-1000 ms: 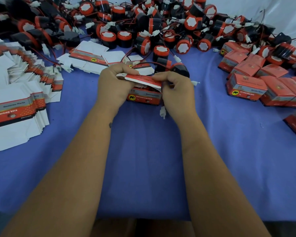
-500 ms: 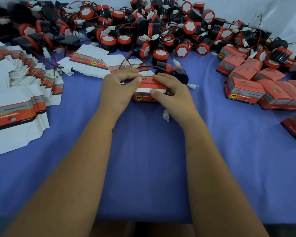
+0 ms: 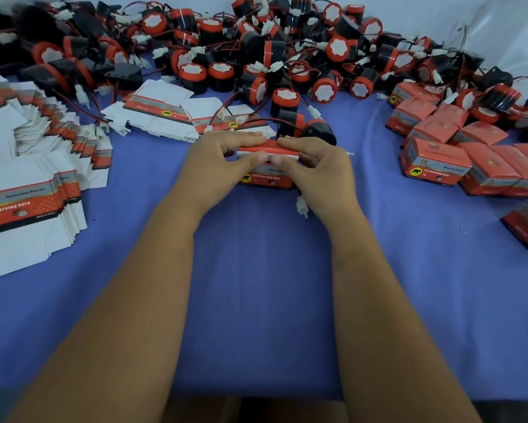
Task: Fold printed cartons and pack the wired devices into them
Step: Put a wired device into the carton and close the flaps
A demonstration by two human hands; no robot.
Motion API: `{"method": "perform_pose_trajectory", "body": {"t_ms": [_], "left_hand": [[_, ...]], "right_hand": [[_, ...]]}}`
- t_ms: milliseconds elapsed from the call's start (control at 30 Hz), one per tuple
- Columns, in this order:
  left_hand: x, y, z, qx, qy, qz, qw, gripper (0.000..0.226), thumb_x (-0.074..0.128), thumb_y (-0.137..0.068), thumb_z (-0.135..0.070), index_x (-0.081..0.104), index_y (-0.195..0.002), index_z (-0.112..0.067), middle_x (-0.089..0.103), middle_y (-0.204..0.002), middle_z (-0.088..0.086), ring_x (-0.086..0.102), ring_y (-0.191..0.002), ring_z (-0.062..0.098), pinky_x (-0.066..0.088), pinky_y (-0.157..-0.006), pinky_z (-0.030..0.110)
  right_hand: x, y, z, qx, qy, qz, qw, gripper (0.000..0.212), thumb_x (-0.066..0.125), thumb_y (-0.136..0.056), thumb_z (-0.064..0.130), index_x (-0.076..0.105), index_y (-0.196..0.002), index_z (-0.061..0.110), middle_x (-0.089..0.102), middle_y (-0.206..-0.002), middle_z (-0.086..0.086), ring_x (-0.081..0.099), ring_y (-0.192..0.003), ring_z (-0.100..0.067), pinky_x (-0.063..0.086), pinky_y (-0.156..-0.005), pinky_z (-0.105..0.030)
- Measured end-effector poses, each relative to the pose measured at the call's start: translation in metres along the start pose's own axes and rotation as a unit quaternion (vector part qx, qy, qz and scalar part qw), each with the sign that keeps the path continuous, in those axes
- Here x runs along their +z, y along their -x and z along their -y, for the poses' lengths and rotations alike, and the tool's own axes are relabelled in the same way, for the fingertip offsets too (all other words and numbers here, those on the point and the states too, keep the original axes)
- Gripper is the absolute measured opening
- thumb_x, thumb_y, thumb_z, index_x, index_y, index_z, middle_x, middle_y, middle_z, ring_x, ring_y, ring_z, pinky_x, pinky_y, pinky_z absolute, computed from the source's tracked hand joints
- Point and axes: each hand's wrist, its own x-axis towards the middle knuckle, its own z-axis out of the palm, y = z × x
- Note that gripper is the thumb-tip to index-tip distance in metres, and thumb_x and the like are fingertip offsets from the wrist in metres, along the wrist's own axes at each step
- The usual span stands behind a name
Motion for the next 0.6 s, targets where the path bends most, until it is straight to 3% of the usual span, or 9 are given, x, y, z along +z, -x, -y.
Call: {"method": "perform_pose_trajectory", "body": {"t_ms": [133, 300, 467, 600], "left_hand": [[0.0021, -0.0001, 0.0001, -0.006, 0.032, -0.019, 0.999, 0.025, 0.072, -0.090, -0.026, 0.071, -0.115, -0.029, 0.067, -0.111, -0.018, 0.061, -0.111, -0.002, 0.052, -0.095, 0.022], [0.0043, -0.0013, 0.0031, -0.009, 0.130, -0.046, 0.990, 0.030, 0.073, -0.086, -0.004, 0.067, -0.104, -0.027, 0.066, -0.124, -0.002, 0.061, -0.118, 0.008, 0.052, -0.100, 0.030], [0.0047, -0.0032, 0.0055, -0.039, 0.155, -0.031, 0.987, 0.042, 0.060, -0.092, 0.005, 0.071, -0.099, -0.035, 0.056, -0.142, -0.001, 0.048, -0.132, 0.006, 0.049, -0.095, 0.018], [0.0047, -0.0033, 0.0058, -0.054, 0.160, -0.013, 0.986, 0.040, 0.060, -0.092, 0.003, 0.070, -0.105, -0.034, 0.052, -0.147, -0.004, 0.048, -0.126, -0.003, 0.048, -0.089, 0.011]], "right_hand": [[-0.0015, 0.0014, 0.0021, -0.005, -0.017, -0.001, 1.000, 0.028, 0.072, -0.089, 0.018, 0.070, -0.117, 0.013, 0.071, -0.111, 0.003, 0.067, -0.103, -0.005, 0.056, -0.091, -0.028], [0.0036, 0.0034, 0.0055, -0.014, -0.030, 0.004, 0.999, 0.019, 0.063, -0.092, 0.004, 0.067, -0.110, 0.012, 0.069, -0.109, 0.002, 0.065, -0.105, -0.008, 0.056, -0.088, -0.026], [0.0056, 0.0039, 0.0054, 0.005, -0.048, -0.001, 0.999, 0.018, 0.062, -0.093, 0.003, 0.065, -0.099, 0.019, 0.064, -0.103, 0.019, 0.063, -0.100, 0.001, 0.056, -0.090, -0.027], [0.0072, 0.0042, 0.0035, 0.017, -0.062, -0.015, 0.998, 0.026, 0.063, -0.091, 0.001, 0.067, -0.091, 0.027, 0.061, -0.126, 0.005, 0.059, -0.113, -0.005, 0.051, -0.100, -0.031]]}}
